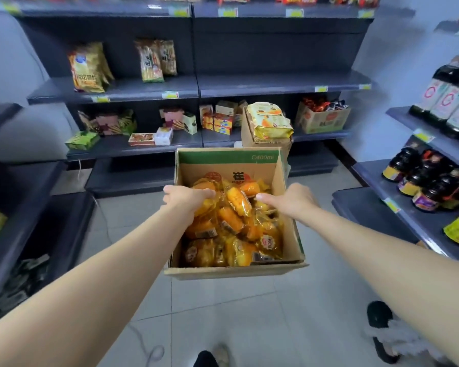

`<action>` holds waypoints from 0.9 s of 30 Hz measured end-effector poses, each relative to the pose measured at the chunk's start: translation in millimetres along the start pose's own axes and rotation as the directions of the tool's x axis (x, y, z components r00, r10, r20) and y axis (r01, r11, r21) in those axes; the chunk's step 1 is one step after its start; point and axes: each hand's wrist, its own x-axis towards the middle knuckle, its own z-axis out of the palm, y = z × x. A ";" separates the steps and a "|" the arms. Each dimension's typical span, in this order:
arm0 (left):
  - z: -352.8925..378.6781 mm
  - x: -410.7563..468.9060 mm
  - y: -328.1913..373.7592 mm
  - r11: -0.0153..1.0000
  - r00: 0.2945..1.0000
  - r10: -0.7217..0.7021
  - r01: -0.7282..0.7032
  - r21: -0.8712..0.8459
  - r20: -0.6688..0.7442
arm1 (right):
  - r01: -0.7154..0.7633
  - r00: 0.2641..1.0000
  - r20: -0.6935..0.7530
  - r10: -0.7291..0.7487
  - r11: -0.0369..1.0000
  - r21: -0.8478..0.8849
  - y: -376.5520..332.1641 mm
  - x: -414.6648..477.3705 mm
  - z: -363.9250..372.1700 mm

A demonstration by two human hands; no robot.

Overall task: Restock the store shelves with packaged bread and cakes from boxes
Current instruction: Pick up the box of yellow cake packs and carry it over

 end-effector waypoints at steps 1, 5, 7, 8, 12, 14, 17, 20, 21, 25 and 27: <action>1.4 16.9 10.3 1.000 1.000 -0.010 0.010 -0.007 0.004 | 0.007 1.000 0.009 -0.007 1.000 0.005 -9.8 20.0 1.9; 7.5 83.0 56.0 0.999 0.999 -0.031 0.030 -0.022 -0.016 | 0.038 0.998 0.040 -0.038 0.999 -0.005 -46.8 99.3 5.7; 9.4 111.1 77.3 0.999 0.999 -0.048 0.047 -0.018 -0.025 | 0.041 0.997 0.062 -0.040 0.999 -0.018 -64.0 134.1 7.5; 10.6 125.6 86.6 0.998 0.998 -0.057 0.056 -0.027 -0.025 | 0.045 0.996 0.074 -0.043 0.999 -0.028 -72.7 151.6 9.1; 22.4 191.3 122.3 0.993 0.994 -0.103 0.100 -0.067 -0.047 | 0.065 0.992 0.110 -0.055 0.994 -0.083 -106.1 223.4 13.9; 33.0 222.9 139.9 0.991 0.991 -0.119 0.115 -0.061 -0.057 | 0.082 0.988 0.139 -0.068 0.992 -0.093 -119.2 263.7 18.5; 52.1 269.6 164.0 0.987 0.985 -0.149 0.144 -0.068 -0.082 | 0.117 0.977 0.192 -0.094 0.987 -0.110 -135.8 326.5 28.2; 70.3 321.7 189.2 0.983 0.976 -0.177 0.168 -0.077 -0.128 | 0.126 0.966 0.239 -0.100 0.987 -0.097 -154.1 391.4 35.1; 75.7 339.2 196.3 0.981 0.973 -0.186 0.177 -0.080 -0.137 | 0.131 0.963 0.248 -0.103 0.986 -0.099 -160.0 411.4 37.3; 92.1 404.4 218.2 0.972 0.961 -0.231 0.219 -0.088 -0.152 | 0.155 0.955 0.272 -0.119 0.981 -0.116 -185.0 478.3 52.8; 98.1 434.7 223.0 0.967 0.956 -0.250 0.239 -0.086 -0.154 | 0.163 0.946 0.302 -0.119 0.979 -0.123 -196.1 507.4 65.7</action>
